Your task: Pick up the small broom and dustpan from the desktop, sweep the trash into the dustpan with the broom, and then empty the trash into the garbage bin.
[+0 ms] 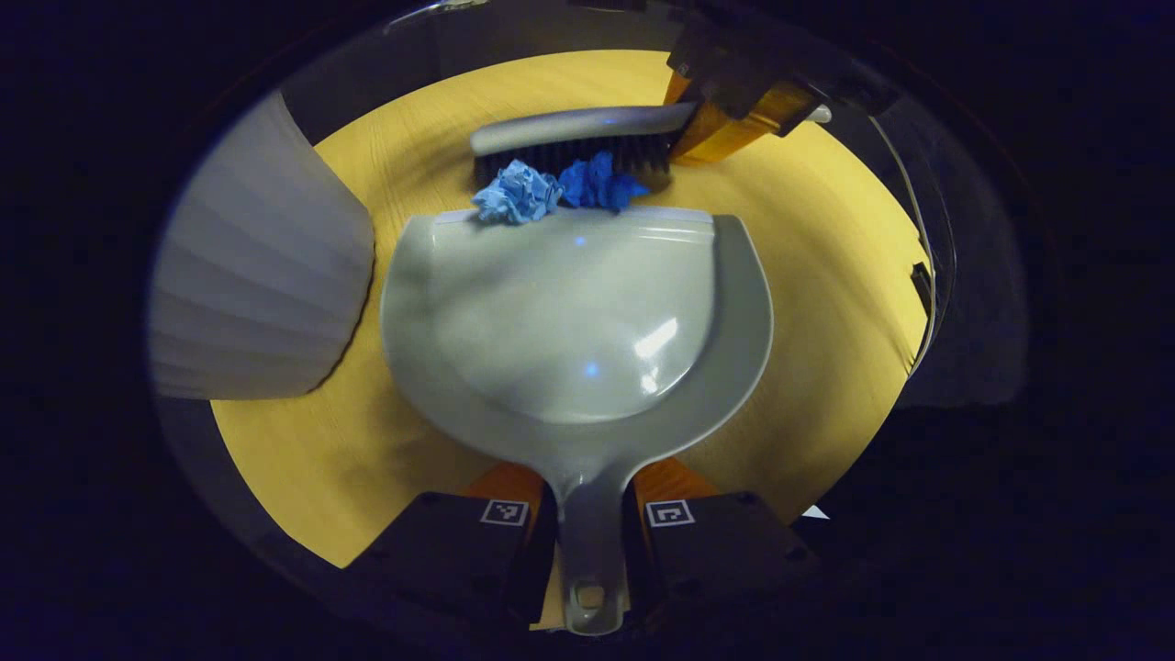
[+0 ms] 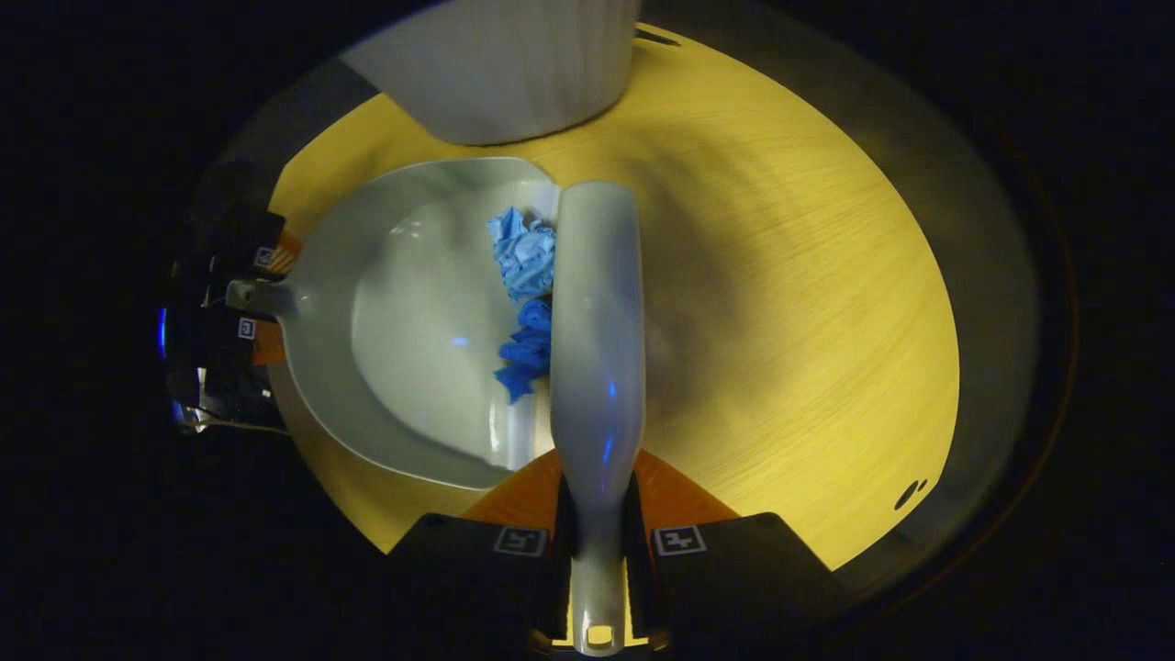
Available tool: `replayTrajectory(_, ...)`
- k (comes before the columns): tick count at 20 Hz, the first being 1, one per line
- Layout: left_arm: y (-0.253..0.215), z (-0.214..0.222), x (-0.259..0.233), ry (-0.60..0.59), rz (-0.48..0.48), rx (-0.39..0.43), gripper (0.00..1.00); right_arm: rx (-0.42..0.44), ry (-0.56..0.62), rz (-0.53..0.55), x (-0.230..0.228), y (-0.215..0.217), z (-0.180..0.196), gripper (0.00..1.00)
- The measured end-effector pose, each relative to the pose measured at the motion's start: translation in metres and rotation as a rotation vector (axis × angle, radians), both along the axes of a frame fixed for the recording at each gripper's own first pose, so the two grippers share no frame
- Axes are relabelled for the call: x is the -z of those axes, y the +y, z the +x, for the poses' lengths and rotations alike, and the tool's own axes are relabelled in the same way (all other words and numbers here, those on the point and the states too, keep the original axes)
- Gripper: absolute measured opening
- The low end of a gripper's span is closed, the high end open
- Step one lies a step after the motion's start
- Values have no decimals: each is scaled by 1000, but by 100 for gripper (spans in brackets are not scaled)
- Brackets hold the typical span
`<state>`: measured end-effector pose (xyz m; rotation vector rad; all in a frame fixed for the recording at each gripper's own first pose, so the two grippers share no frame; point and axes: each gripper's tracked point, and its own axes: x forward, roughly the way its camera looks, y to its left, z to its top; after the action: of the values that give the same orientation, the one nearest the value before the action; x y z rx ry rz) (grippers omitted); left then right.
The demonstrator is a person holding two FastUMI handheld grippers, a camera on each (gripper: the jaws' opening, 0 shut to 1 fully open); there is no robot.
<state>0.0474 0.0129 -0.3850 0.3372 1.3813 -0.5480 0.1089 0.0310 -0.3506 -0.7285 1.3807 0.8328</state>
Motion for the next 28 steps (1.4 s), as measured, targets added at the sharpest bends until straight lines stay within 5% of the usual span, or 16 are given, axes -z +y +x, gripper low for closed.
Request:
replayTrajectory(2, 3, -5, -3, -13, -31, -1, 30, 3, 62, 53, -8, 15, -21, 28)
replayTrajectory(3, 9, -7, -6, -29, -43, -9, 30, 16, 97, 79, -11, 21, -31, 36)
replayTrajectory(5, 13, -10, -9, -45, -69, -36, 30, 34, 127, 101, -10, 11, -31, 28)
replayTrajectory(13, 16, -17, -36, -110, -150, -175, 30, 253, -48, 232, -63, -52, 31, 28)
replayTrajectory(21, -15, -24, -51, -159, -178, -408, 30, 529, -209, 390, 31, -150, 14, 28)
replayTrajectory(28, -48, 54, -73, -300, -118, -546, 30, 665, -184, 516, 47, -173, -1, 28)
